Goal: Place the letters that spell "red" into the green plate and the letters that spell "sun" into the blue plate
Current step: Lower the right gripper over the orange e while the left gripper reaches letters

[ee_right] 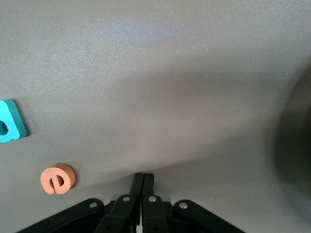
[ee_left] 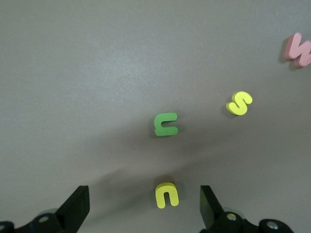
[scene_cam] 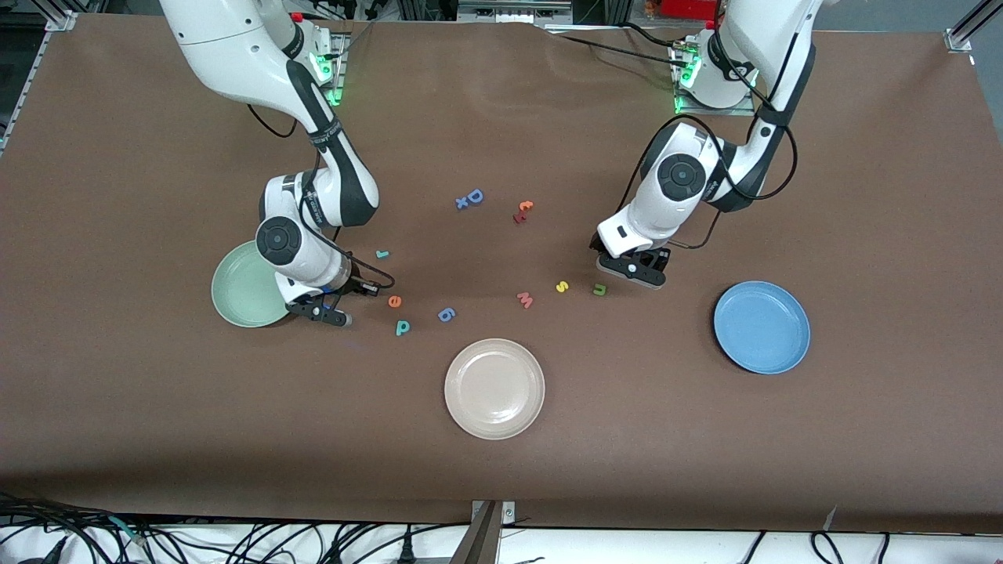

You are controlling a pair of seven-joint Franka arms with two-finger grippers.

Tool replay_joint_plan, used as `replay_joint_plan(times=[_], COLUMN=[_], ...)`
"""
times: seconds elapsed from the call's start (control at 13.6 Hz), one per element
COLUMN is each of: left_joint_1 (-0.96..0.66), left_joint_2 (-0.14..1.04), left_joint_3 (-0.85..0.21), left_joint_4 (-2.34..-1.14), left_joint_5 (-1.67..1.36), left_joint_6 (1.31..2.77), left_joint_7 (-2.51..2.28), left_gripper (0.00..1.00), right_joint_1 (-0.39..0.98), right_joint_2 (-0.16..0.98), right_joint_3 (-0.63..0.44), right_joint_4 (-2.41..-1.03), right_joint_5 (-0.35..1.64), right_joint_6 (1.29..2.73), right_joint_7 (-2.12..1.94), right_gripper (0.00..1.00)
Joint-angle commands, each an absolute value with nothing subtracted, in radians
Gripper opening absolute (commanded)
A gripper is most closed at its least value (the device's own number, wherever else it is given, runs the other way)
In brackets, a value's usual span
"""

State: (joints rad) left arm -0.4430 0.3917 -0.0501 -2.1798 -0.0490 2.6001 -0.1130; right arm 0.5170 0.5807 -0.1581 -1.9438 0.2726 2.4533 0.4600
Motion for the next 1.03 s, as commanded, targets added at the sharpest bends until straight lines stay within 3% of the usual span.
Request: replay_joint_plan(times=[0.0,0.3,0.37,0.44,0.52,0.96], left_joint_1=[-0.454,-0.474,-0.482,-0.503,-0.517,-0.529], left_joint_2=[0.394,0.417,0.419,0.429,0.436,0.468], left_joint_3=[-0.043,-0.041,-0.041,-0.041,-0.040,-0.037], left_joint_4=[-2.223,-2.229,-2.229,-2.229,-2.229,-2.224], left_joint_5=[-0.020,-0.020,-0.020,-0.020,-0.020,0.002], left_joint_6=[2.658,2.660,2.666,2.671,2.675,2.706], left_joint_7=[-0.123,-0.141,-0.158,-0.175,-0.204,-0.224], left_gripper=[1.00,1.00,1.00,1.00,1.00,1.00], right_joint_1=[0.531,0.534,0.543,0.549,0.557,0.578], right_joint_2=[0.565,0.543,0.551,0.558,0.561,0.653], right_joint_3=[-0.141,-0.124,-0.124,-0.126,-0.126,-0.126], right_joint_4=[-1.947,-1.924,-1.899,-1.881,-1.862,-1.839], right_joint_5=[0.304,0.302,0.298,0.287,0.267,0.236], right_joint_6=[2.442,2.391,2.398,2.399,2.411,2.555], right_joint_7=[0.546,0.586,0.584,0.581,0.578,0.571], right_gripper=[0.04,0.05,0.14,0.55,0.84,0.86])
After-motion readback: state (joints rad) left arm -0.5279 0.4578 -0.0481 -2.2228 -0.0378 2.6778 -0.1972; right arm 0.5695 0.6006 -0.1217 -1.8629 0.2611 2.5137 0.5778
